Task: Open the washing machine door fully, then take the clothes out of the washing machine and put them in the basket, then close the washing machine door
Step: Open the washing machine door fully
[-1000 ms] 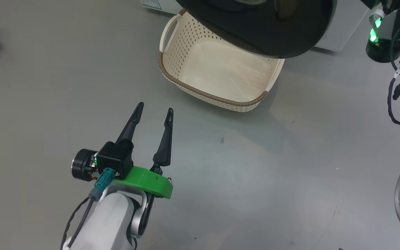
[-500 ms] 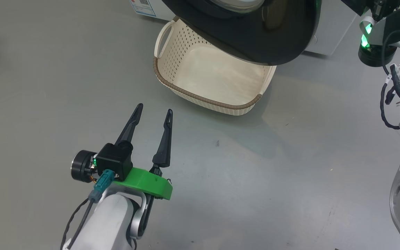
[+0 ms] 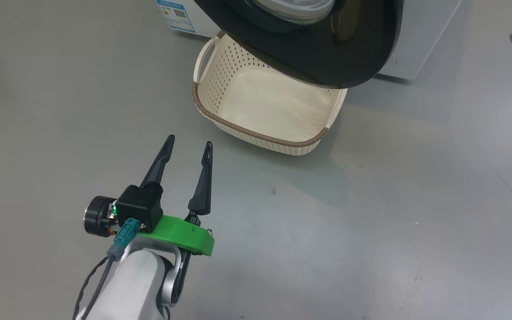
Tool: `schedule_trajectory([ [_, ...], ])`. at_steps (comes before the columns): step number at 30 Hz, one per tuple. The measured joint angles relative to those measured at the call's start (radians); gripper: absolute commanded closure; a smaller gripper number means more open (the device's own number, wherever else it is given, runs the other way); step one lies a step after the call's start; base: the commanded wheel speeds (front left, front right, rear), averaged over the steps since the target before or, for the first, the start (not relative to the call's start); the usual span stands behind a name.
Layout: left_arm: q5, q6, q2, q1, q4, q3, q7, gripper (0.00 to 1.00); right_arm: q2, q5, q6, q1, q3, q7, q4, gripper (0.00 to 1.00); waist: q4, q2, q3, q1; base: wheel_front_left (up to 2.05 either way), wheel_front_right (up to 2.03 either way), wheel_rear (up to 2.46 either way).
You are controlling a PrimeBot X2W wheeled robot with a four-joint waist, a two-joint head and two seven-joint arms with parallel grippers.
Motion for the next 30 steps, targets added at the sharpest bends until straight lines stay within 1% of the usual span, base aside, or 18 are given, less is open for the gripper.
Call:
schedule_trajectory([
  [1,0.000,0.000,0.000,0.000,0.001,0.004,0.000,0.00,-0.018,-0.040,0.008,0.012,0.024,-0.021,-0.015,1.00,-0.002,0.0000,-0.005,0.0000,0.00,0.00,0.00],
  [3,0.001,0.000,0.000,0.001,0.003,0.016,0.000,0.00,-0.049,-0.113,0.007,0.041,0.065,-0.064,-0.042,1.00,-0.008,0.0000,-0.015,0.0000,0.00,0.00,0.00],
  [6,0.006,0.000,0.000,0.004,0.008,0.027,0.000,0.00,-0.072,-0.187,-0.011,0.082,0.104,-0.140,-0.083,1.00,-0.019,-0.0001,-0.031,0.0000,0.00,0.00,0.00],
  [10,0.008,0.000,0.001,0.019,0.014,0.048,0.000,0.00,-0.109,-0.289,-0.020,0.149,0.162,-0.262,-0.147,1.00,-0.036,0.0000,-0.058,0.0000,0.00,0.00,0.00],
  [13,0.009,0.000,0.001,0.028,0.018,0.061,0.000,0.00,-0.116,-0.316,-0.026,0.215,0.209,-0.337,-0.203,1.00,-0.051,0.0000,-0.080,0.0000,0.00,0.00,0.00],
  [16,0.014,0.000,0.001,0.039,0.023,0.085,0.000,0.00,-0.113,-0.333,-0.026,0.292,0.236,-0.409,-0.221,1.00,-0.067,0.0000,-0.102,0.0000,0.00,0.00,0.00],
  [19,0.028,0.000,0.002,0.053,0.025,0.113,0.000,0.00,-0.120,-0.376,-0.026,0.367,0.275,-0.469,-0.232,1.00,-0.088,0.0000,-0.123,0.0000,0.00,0.00,0.00],
  [24,0.036,0.000,0.003,0.080,0.029,0.133,0.000,0.00,-0.133,-0.435,-0.026,0.461,0.281,-0.577,-0.234,1.00,-0.125,0.0000,-0.155,0.0000,0.00,0.00,0.00],
  [27,0.039,0.000,0.005,0.095,0.032,0.145,0.000,0.00,-0.166,-0.521,-0.026,0.509,0.290,-0.640,-0.238,1.00,-0.145,0.0000,-0.173,0.0000,0.00,0.00,0.00],
  [30,0.040,0.000,0.006,0.108,0.033,0.153,0.000,0.00,-0.163,-0.545,-0.030,0.562,0.288,-0.693,-0.242,1.00,-0.163,0.0000,-0.192,0.0000,0.00,0.00,0.00],
])
